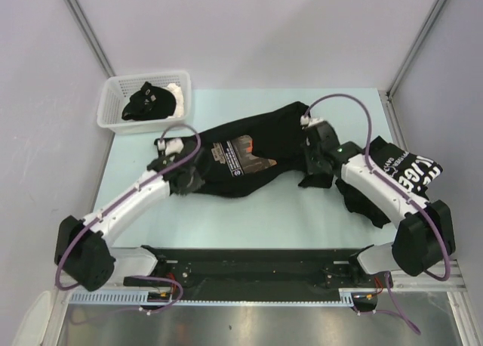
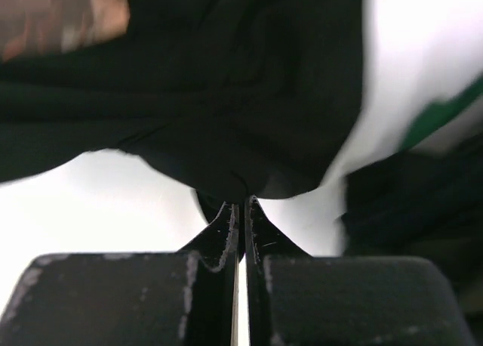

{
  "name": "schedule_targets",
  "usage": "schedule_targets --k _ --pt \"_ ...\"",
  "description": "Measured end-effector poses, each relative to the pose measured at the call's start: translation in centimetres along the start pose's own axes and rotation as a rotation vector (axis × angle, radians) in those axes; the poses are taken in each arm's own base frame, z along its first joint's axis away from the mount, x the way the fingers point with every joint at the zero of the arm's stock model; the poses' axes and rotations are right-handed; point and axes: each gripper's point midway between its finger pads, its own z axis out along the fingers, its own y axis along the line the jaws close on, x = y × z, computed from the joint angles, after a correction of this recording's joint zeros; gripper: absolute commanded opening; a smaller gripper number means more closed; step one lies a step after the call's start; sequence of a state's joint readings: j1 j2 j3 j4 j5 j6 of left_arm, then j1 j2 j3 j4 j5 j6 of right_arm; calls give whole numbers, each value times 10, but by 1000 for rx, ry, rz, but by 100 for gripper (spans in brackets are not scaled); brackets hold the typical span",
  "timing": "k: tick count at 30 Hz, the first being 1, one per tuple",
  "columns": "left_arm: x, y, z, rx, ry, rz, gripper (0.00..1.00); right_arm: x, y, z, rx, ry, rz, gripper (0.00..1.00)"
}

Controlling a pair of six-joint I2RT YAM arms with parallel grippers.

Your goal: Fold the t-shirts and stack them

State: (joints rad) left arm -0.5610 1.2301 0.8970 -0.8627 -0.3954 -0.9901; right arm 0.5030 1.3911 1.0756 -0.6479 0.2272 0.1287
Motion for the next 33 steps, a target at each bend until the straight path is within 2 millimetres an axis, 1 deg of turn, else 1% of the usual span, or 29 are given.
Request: schedule_targets --k 2,3,6,9,10,12,13,15,17,20,21,25,29,31,33 --pt "-37 -23 -10 25 -68 -5 0 -24 -14 -4 28 -57 26 0" --pt "-53 -31 -13 32 -96 -6 0 -37 -23 -6 49 -82 34 0" --pt "-109 -54 -19 41 -176 -23 0 -74 -45 -5 102 -142 67 0" --pt "-166 -64 -17 25 -236 -52 0 -107 -64 3 138 -188 103 0" --pt "-187 -65 -16 15 -253 -65 0 -119 -72 6 151 -198 115 0" --pt "-223 -66 -14 12 -293 -93 0 -146 -84 11 167 -229 136 0" --pt "-239 -66 -14 11 -309 -102 0 -159 -88 13 169 -242 142 0" --pt "-268 -68 -18 15 -348 -119 0 -198 -92 16 165 -302 154 0" --pt "-299 -74 -29 30 -401 -133 0 -230 -91 18 154 -355 156 0" --pt "-329 -82 -48 63 -469 -143 0 -261 -91 16 145 -414 160 0" --pt "-335 -84 -54 74 -484 -148 0 -271 -91 14 144 -436 163 0" --pt "-373 -93 -84 150 -570 -178 0 -314 -93 3 133 -538 178 0" --pt "-404 -104 -103 243 -648 -207 0 -344 -97 -13 119 -632 192 0" --pt "-412 -108 -109 274 -678 -213 0 -357 -100 -23 113 -681 199 0" --pt "-419 -111 -115 294 -709 -210 0 -365 -103 -32 108 -715 203 0"
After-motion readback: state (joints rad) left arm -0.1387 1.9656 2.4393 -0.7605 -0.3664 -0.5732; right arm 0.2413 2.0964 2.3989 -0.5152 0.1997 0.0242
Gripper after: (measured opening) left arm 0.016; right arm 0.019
